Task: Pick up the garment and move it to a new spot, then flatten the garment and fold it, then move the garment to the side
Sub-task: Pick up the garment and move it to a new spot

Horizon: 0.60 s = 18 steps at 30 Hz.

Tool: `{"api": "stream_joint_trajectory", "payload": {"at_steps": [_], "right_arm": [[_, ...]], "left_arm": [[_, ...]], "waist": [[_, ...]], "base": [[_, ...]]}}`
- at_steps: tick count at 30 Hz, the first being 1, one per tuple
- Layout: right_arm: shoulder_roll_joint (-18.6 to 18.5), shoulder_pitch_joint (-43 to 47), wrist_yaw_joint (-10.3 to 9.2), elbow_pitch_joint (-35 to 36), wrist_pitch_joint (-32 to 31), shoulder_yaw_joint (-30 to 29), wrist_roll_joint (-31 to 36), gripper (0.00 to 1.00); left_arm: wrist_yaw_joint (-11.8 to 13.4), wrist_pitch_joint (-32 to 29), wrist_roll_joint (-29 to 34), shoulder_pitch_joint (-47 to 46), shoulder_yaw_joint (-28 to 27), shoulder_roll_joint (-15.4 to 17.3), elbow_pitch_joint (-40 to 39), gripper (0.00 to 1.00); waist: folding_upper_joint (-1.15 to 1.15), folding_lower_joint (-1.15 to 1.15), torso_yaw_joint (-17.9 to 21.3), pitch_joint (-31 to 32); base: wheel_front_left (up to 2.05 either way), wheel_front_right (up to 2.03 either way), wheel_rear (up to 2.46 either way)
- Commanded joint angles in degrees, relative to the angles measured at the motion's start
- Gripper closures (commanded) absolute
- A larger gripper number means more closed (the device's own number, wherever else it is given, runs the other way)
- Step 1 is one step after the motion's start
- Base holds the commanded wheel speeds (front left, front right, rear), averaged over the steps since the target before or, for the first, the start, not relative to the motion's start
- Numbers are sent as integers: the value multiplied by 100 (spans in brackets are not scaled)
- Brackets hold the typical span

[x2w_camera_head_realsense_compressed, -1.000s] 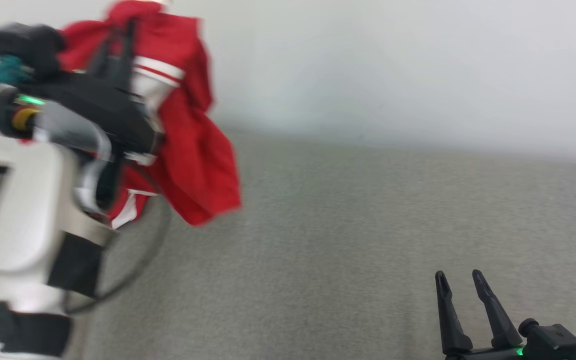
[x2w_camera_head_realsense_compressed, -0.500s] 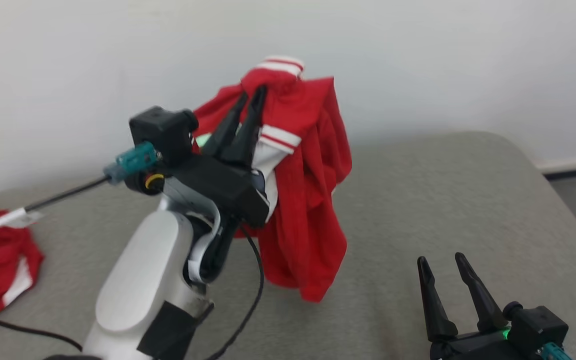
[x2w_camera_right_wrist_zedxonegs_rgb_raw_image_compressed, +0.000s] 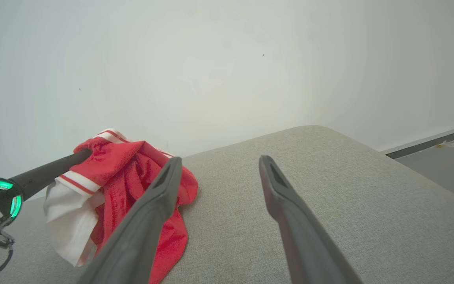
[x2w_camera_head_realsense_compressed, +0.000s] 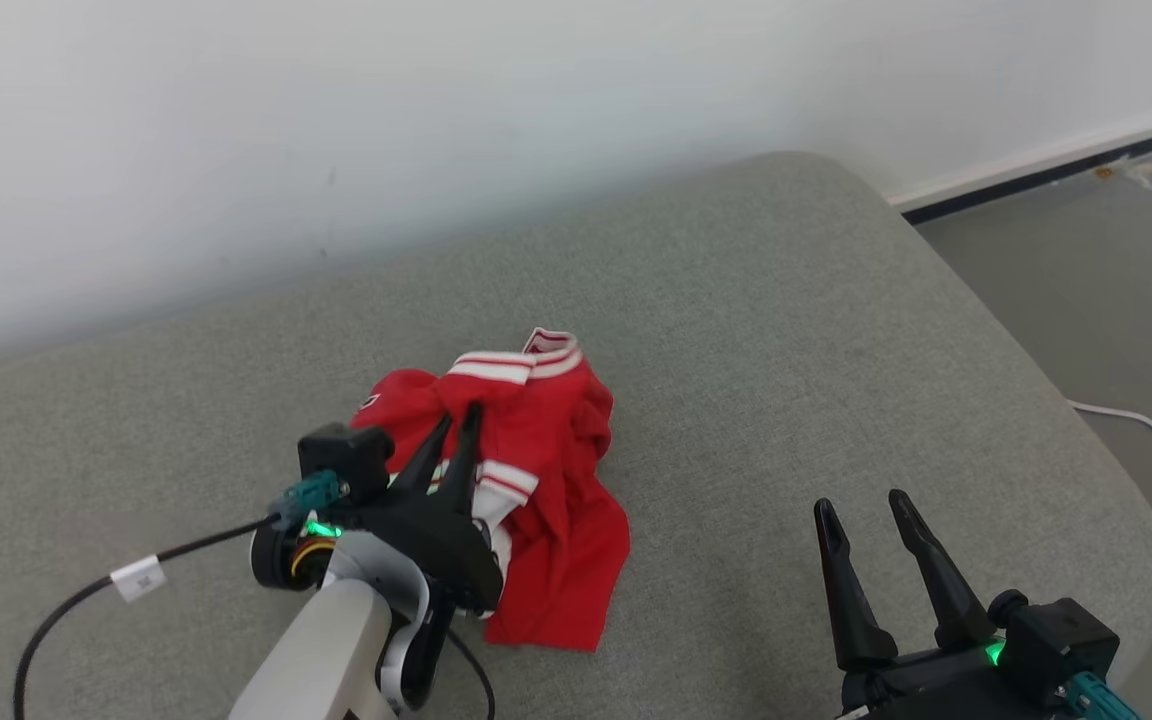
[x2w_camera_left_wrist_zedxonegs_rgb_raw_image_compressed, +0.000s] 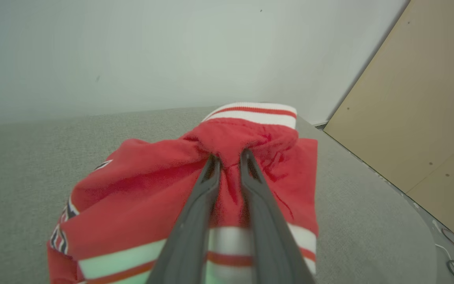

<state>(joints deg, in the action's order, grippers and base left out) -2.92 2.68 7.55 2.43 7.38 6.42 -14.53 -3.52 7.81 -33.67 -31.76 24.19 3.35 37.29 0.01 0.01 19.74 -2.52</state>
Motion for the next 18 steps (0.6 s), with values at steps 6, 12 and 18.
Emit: {"api": "stream_joint_trajectory", "payload": {"at_steps": [6,12,18], "right_arm": [[5,21,-12,-43,22,-63,27,0],[2,155,-12,-102,6,-114,177,0],[5,268,-12,-189,233,-329,-55,0]], "left_arm": [[31,495,-17,3,98,-30,420,0],[159,743,362,369,-66,0,-283,0],[173,741,1144,1679,-662,90,-1964,0]], "waist": [[-1,-1,-349,22],[-1,-1,-1011,239],[-1,-1,-1652,512]], "base": [[0,0,0],[0,0,0],[0,0,0]]}}
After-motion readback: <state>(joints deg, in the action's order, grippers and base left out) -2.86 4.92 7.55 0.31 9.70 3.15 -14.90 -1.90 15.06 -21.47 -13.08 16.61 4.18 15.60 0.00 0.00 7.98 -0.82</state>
